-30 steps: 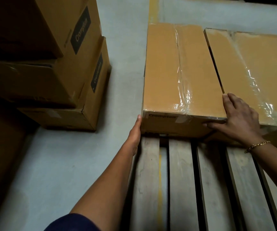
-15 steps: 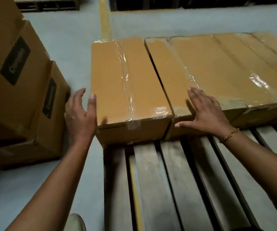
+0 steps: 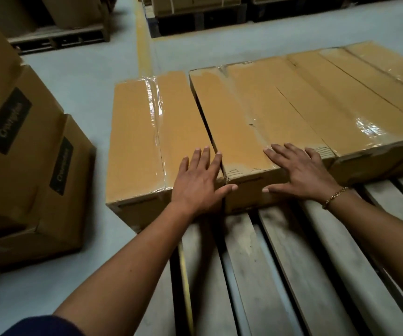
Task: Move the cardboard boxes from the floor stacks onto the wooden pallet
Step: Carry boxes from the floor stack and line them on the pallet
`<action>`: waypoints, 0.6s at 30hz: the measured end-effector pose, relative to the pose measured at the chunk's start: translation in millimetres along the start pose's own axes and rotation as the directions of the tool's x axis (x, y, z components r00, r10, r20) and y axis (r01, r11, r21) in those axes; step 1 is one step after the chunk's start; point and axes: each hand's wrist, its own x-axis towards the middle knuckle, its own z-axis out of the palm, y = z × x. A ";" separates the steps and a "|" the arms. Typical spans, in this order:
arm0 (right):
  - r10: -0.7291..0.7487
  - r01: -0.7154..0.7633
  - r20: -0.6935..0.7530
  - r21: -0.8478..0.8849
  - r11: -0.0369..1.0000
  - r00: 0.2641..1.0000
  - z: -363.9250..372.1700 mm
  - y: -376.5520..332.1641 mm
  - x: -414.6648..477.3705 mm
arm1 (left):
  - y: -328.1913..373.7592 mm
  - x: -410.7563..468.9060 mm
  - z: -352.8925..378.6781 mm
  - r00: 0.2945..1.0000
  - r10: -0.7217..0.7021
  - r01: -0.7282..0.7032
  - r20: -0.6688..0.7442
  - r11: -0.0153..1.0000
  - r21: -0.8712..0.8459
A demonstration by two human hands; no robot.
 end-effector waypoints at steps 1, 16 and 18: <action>-0.003 0.003 -0.019 0.005 1.000 1.000 2.0 0.7 0.4 | 0.5 -1.0 2.8 1.000 0.002 -0.002 -0.015 1.000 0.015; -0.022 0.026 -0.115 0.038 0.999 0.993 14.6 4.5 15.4 | -2.5 0.8 16.7 0.993 0.018 -0.012 -0.118 0.998 0.056; -0.024 0.027 -0.111 0.029 0.999 0.994 14.5 4.5 16.3 | -2.0 1.1 17.2 0.993 0.020 -0.013 -0.120 0.998 0.055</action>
